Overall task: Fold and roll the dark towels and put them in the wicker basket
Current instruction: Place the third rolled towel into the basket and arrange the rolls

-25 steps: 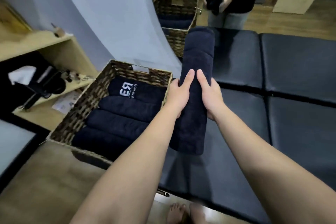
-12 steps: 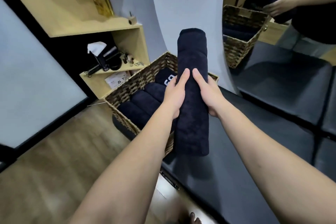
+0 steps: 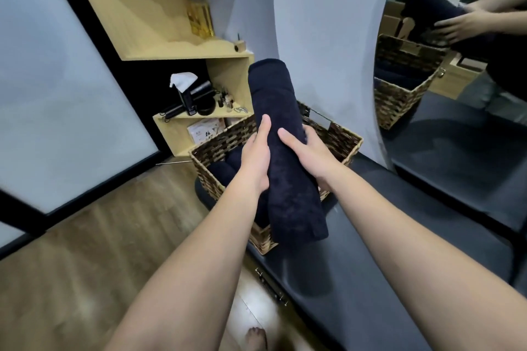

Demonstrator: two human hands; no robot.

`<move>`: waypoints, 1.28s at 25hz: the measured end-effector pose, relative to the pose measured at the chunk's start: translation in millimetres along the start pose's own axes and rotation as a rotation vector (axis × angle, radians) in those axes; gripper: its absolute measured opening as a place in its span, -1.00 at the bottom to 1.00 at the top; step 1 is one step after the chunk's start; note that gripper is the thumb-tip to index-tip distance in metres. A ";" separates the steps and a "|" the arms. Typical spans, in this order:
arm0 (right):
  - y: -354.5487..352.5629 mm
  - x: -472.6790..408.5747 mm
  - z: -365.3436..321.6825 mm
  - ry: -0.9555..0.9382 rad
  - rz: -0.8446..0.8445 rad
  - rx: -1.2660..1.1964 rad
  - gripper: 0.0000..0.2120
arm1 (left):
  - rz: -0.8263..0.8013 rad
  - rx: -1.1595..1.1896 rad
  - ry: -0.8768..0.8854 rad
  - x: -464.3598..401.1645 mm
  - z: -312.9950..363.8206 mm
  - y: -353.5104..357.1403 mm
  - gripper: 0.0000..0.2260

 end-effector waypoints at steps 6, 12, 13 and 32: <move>25.9 1.2 1.4 -0.013 -0.115 0.131 -0.33 | 0.185 0.039 0.107 -13.5 29.3 -34.1 -0.33; 29.7 -35.7 9.6 0.026 -0.171 0.189 -0.20 | 0.162 0.056 0.067 -52.3 36.8 -46.8 -0.40; 24.9 -42.8 11.0 0.032 -0.171 0.184 -0.18 | 0.136 0.061 0.045 -62.0 37.5 -43.2 -0.42; -118.5 -198.2 33.5 0.152 0.015 0.745 -0.23 | 0.087 0.177 -0.193 -249.6 -19.0 13.3 -0.48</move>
Point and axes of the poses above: each hand's wrist, its own x-axis away from the middle knuckle, its own y-axis out of the palm, z = x × y, the point moved 8 cm from there along -x, towards the middle knuckle, and after that the axes turned 2 degrees about y, right-handed, at the moved point
